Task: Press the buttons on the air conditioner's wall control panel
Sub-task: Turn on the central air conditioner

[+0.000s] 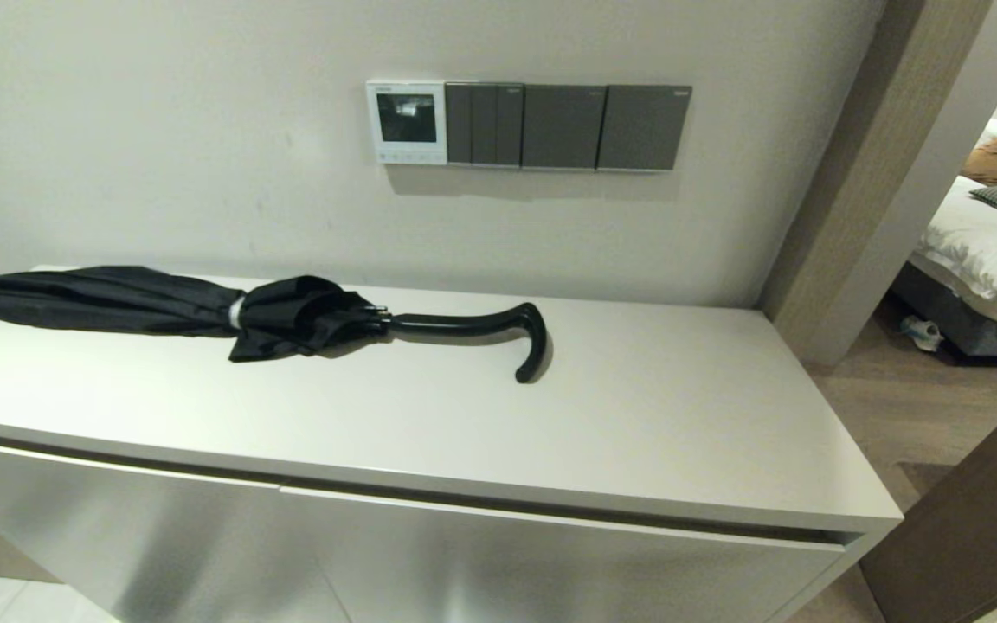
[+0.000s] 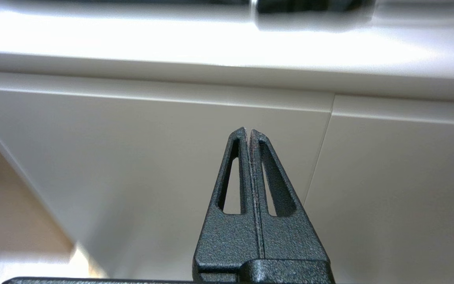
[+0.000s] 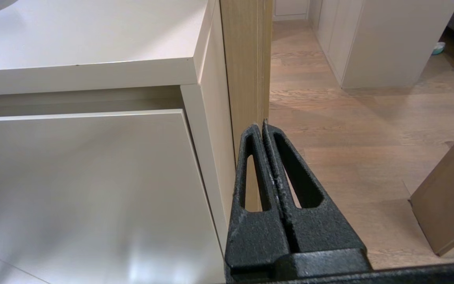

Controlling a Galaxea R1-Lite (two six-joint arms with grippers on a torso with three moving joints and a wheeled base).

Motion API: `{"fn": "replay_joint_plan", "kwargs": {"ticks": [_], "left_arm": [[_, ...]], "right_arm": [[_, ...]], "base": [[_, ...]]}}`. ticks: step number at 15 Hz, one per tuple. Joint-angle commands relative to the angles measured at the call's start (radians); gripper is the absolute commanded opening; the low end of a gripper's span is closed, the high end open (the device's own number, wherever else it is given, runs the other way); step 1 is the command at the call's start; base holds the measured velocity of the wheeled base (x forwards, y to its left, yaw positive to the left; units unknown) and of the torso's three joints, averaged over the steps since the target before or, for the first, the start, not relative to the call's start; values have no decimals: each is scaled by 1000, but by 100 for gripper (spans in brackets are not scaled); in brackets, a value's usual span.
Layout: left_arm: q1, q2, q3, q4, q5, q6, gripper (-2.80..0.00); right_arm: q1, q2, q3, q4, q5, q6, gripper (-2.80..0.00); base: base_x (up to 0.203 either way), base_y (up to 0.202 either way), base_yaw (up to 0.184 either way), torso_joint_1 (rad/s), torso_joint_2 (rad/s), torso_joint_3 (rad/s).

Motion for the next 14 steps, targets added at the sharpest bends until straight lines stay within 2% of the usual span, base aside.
{"fn": "replay_joint_plan", "kwargs": {"ticks": [1,5,7,10,14], "left_arm": [[1,2,-61,-4,-1,0,-280],[1,46,-233,111,-30,0,-280],[1,71,-262,125,-49,0,-280],[0,258,-365,108,-82,-12,-280],[-1,571,-575,64,-139,-60,-280]], "right_arm": [[0,2,3,0,0,0,-280],[0,2,3,0,2,0,-280],[-1,2,3,0,2,0,-280],[-1,2,3,0,1,0,-280],[0,2,3,0,2,0,-280]], "base": [[0,0,0,0,0,0],[0,0,0,0,0,0],[0,0,0,0,0,0],[0,0,0,0,0,0],[0,0,0,0,0,0]]}}
